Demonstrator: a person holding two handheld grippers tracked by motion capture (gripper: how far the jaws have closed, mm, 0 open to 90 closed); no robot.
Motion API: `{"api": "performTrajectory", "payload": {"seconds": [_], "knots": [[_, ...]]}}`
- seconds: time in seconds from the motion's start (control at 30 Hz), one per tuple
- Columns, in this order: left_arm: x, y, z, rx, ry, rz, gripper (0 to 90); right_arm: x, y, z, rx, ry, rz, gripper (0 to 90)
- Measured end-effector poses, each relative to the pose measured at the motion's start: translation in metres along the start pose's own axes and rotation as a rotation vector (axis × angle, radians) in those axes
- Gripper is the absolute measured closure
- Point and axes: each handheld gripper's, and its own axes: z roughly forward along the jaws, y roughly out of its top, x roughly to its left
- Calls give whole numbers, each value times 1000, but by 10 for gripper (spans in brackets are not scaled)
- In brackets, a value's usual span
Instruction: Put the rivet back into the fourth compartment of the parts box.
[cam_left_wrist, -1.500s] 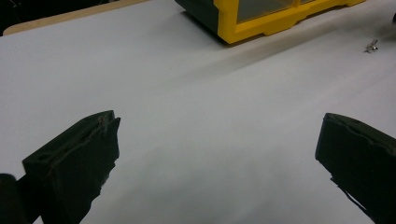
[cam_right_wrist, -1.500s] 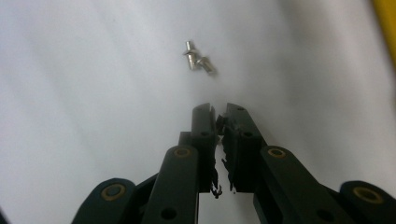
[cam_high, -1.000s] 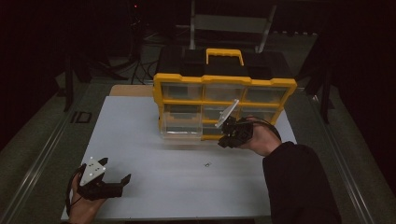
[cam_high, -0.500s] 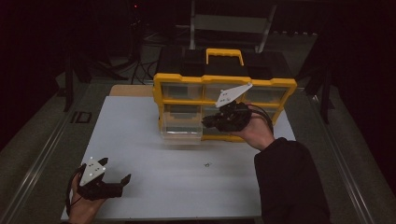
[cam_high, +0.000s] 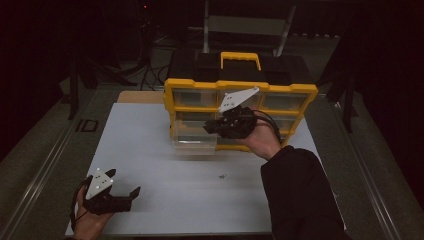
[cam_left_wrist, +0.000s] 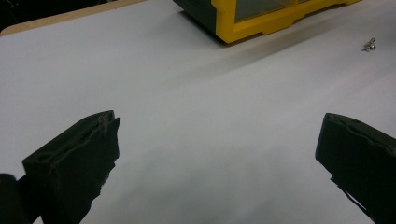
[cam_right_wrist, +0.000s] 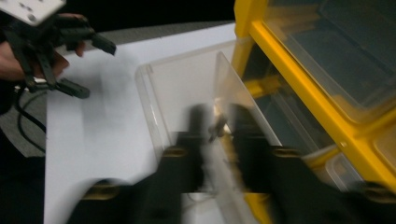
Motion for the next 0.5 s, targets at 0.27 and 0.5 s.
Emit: {"api": "performTrajectory", "payload": {"seconds": [0.27,0.5], "knots": [[0,0,0,4,0,2,3,7,-6,-5,30,-63,-43,169],[0,0,0,5,0,1,3,10,-19,-7,111,-69,-77,149]]}}
